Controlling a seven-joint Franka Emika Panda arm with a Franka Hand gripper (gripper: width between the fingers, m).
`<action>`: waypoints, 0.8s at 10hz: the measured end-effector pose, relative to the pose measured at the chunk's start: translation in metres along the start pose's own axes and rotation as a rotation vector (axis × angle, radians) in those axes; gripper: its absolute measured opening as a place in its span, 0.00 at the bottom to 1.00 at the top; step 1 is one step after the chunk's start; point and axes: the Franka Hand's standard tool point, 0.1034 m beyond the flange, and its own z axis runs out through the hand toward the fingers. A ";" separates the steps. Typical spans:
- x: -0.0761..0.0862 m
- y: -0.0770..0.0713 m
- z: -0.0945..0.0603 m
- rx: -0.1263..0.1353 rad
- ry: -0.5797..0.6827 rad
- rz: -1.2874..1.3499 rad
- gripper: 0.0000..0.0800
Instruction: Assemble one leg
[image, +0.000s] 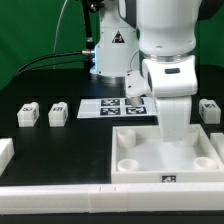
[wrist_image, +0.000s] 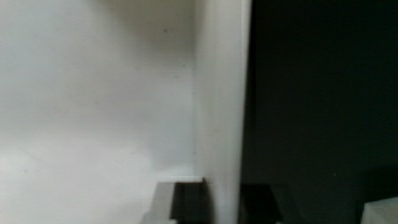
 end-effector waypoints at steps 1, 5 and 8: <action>0.004 0.004 0.000 -0.004 0.003 0.007 0.09; 0.005 0.008 -0.002 -0.006 0.005 0.019 0.09; 0.005 0.006 -0.001 -0.009 0.006 0.049 0.10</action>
Offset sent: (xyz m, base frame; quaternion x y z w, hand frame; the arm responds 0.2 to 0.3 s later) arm 0.0048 0.0125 0.0011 0.0092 0.0067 -0.0208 0.9997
